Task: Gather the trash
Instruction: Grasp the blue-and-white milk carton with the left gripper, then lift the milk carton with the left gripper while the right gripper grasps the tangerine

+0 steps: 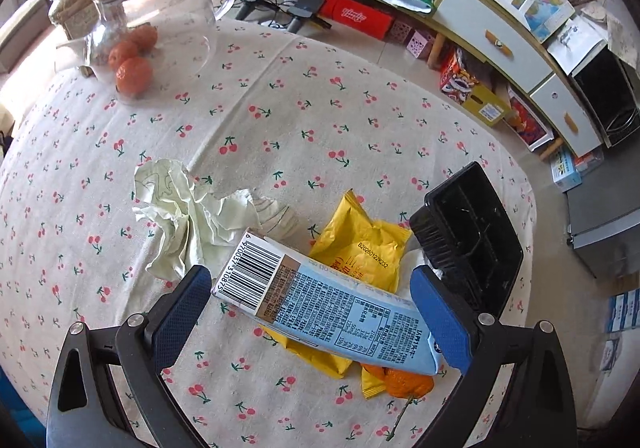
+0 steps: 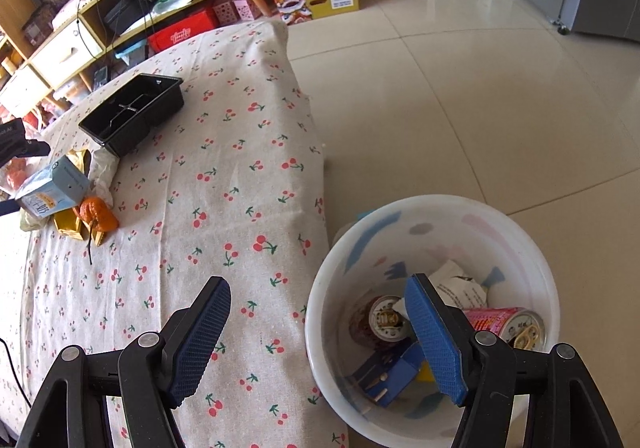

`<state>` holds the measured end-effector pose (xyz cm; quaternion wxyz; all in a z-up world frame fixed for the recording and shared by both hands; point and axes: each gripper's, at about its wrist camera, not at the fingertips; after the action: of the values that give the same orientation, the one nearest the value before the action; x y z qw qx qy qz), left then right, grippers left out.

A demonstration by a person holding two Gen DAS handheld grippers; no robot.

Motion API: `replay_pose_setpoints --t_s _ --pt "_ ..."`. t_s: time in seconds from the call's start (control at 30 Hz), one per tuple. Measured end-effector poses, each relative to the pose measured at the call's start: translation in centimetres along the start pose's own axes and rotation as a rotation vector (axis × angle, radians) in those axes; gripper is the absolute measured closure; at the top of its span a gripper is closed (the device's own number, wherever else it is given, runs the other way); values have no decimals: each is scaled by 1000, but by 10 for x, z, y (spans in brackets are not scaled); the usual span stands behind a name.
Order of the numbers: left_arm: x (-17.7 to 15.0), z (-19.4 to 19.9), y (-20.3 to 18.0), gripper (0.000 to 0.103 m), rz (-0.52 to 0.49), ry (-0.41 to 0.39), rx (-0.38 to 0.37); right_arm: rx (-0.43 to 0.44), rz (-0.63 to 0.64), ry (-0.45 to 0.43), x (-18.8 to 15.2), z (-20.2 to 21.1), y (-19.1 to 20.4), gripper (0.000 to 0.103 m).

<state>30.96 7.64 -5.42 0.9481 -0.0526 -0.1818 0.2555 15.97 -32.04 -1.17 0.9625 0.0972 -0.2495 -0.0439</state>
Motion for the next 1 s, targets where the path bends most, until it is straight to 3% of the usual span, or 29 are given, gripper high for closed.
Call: replay_pose_setpoints --t_s 0.13,0.3,0.37,0.53,0.67,0.8,1.0 --pt "-8 -5 14 13 25 23 -21 -3 15 0 -2 2 2 27" --pt "-30 -4 39 50 29 67 -98 -8 26 3 -6 2 5 27" --pt "-42 -3 50 53 42 84 -139 -6 29 4 -6 3 8 27" --pt "-67 16 72 56 23 109 -220 32 26 -8 -10 5 23 27" --pt "-81 55 80 56 -83 43 -250 83 41 -11 -13 5 47 27" --pt "-92 93 96 56 -203 -84 -200 115 93 -16 -13 -4 84 27" --pt "-88 109 133 56 -209 -141 -189 142 207 -19 -9 -33 141 28"
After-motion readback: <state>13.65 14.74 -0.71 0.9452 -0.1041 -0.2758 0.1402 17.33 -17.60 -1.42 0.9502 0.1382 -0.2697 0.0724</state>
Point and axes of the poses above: each gripper's, at about its wrist camera, not at the fingertips, and z roughly against the way its jaws point, y to its left, x to its top, and after that the axes turned 1 degree about -y, right-handed
